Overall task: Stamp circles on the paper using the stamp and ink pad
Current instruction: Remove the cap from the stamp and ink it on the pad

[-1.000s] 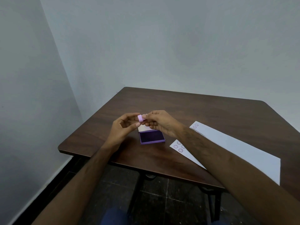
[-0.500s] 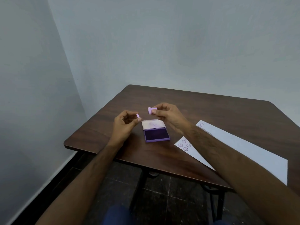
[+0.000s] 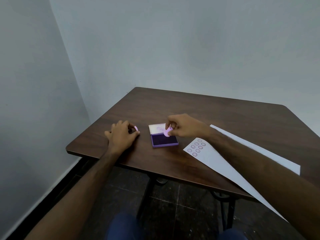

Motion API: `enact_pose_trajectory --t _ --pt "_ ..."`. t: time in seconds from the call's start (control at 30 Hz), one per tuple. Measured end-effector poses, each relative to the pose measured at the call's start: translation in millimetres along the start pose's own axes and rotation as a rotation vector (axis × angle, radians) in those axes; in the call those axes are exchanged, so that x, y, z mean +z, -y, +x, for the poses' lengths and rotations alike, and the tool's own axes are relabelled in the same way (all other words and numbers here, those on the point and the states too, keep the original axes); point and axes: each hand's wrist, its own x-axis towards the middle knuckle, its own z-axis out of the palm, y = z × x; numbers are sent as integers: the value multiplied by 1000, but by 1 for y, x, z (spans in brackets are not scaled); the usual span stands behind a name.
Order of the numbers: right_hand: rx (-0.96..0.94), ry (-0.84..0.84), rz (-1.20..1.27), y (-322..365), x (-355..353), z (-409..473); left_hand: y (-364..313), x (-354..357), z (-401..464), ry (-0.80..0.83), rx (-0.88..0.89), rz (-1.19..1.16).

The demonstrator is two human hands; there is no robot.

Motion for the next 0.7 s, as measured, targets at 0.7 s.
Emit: enact_pose_trajectory --t 0.7 --pt "-65 132 -185 21 0 11 -7 -7 -2 180 221 -147"
